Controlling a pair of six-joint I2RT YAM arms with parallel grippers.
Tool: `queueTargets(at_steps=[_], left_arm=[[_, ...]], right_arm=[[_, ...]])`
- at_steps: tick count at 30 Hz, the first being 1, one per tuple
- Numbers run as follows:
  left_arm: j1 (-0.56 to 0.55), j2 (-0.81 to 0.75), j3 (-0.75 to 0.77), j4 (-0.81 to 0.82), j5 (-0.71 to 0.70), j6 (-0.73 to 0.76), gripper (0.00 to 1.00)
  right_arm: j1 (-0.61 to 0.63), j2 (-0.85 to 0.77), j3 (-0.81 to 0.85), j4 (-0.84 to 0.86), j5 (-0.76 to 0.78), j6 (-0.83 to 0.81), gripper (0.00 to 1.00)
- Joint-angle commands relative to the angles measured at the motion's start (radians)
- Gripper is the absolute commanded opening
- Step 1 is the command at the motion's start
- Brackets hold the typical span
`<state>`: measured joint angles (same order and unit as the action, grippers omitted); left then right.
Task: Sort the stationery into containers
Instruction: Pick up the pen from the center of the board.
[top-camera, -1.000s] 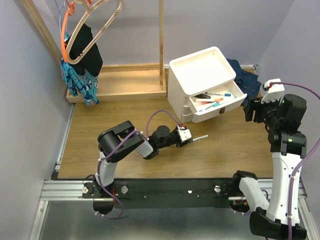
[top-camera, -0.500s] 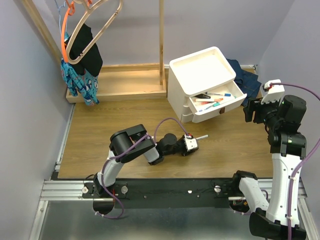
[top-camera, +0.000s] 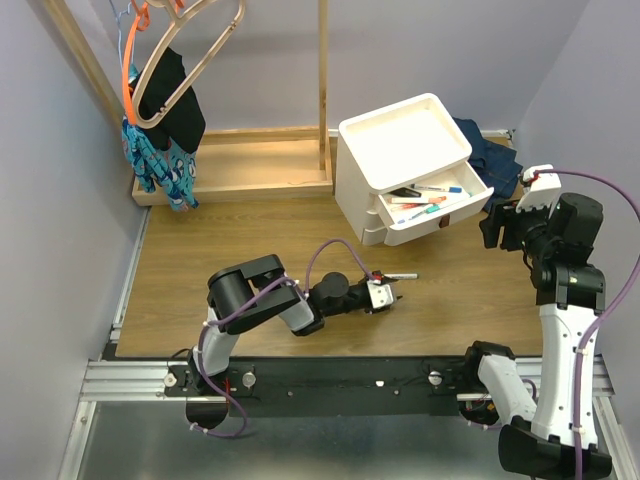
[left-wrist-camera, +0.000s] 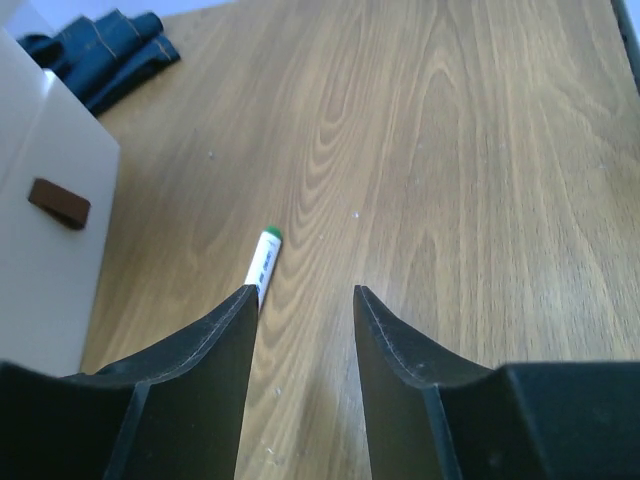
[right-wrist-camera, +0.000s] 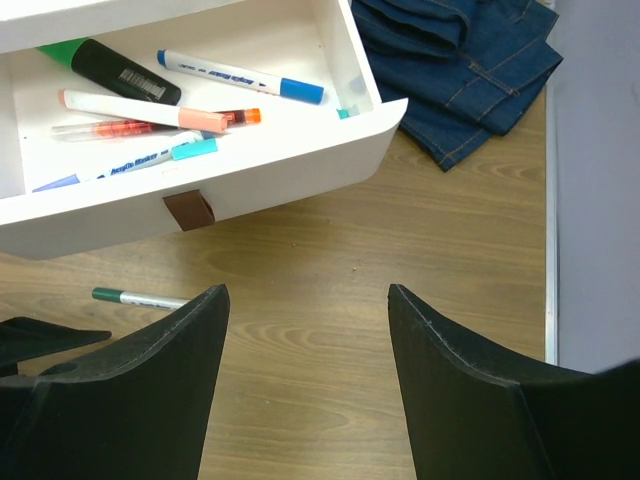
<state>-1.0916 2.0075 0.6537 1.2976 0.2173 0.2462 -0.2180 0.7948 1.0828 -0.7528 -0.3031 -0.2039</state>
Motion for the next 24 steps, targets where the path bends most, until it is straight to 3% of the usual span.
queueTargets(at_steps=[1,14,24], left_arm=[[0.012,0.014,0.007,0.085,0.004,0.039,0.52],[0.113,0.115,0.119,0.025,0.082,-0.119,0.53],[0.164,0.181,0.152,-0.057,0.244,-0.123,0.48]], right_arm=[[-0.006,0.000,-0.024,0.038,-0.024,0.027,0.72],[-0.006,0.000,-0.052,0.050,0.001,0.031,0.72],[-0.006,0.034,-0.073,0.090,0.002,0.032,0.72]])
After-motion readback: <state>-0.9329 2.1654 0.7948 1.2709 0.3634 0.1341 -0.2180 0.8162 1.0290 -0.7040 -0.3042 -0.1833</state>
